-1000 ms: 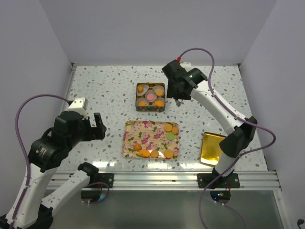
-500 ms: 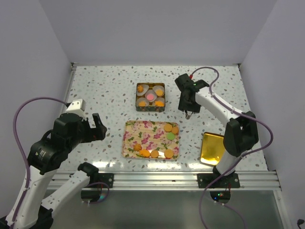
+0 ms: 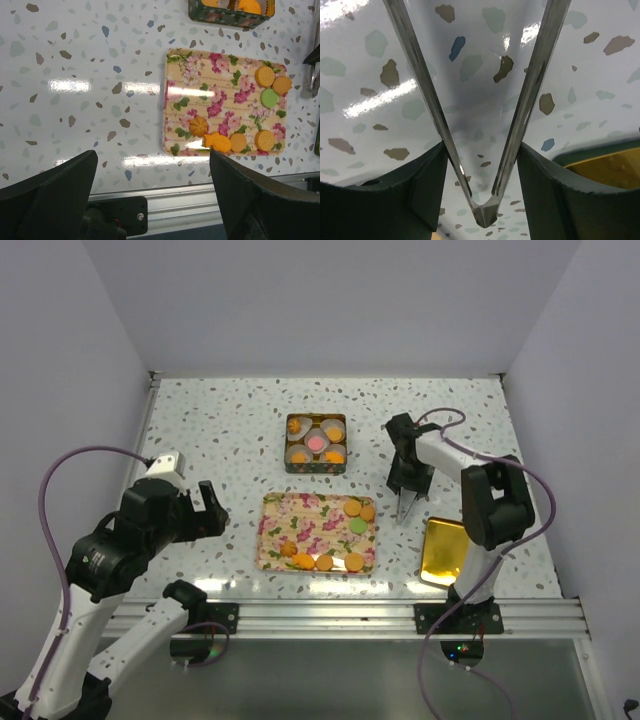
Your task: Pack the cookies
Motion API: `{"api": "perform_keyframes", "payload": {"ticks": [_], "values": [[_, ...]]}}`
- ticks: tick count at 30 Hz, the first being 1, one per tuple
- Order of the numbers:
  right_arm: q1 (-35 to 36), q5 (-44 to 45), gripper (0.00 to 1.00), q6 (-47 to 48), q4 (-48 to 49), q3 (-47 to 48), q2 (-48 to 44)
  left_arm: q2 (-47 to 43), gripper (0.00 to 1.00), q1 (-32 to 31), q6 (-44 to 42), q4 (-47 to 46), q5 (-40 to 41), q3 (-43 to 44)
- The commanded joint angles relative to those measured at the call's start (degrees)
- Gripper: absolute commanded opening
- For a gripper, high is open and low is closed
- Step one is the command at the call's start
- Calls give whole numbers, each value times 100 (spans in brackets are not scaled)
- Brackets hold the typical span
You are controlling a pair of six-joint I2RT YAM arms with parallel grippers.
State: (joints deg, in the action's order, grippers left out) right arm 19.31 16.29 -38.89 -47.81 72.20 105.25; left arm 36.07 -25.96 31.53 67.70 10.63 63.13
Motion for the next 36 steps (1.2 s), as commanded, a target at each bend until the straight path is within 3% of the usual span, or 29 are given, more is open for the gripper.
{"api": "perform_keyframes", "payload": {"ticks": [1, 11, 18, 22, 26, 33, 36], "values": [[-94, 5, 62, 180, 97, 329, 206, 101, 100, -32, 20, -301, -88, -38], [-279, 207, 77, 321, -272, 848, 418, 277, 100, -24, -235, -380, 26, 67], [-288, 374, 85, 286, -650, 717, -600, 365, 100, -32, -279, -372, 62, 68], [-288, 436, 86, 286, -738, -37, -1629, 304, 100, -32, -253, -380, 97, 24], [-288, 331, 81, 207, -931, -645, -2761, 242, 100, -32, -182, -477, 27, -151], [-288, -521, 61, -310, -782, -2112, -3940, 242, 100, -32, -59, -767, -237, -389], [-287, -654, 58, -443, -721, -2553, -4249, 286, 100, -32, -6, -873, -299, -433]]}}
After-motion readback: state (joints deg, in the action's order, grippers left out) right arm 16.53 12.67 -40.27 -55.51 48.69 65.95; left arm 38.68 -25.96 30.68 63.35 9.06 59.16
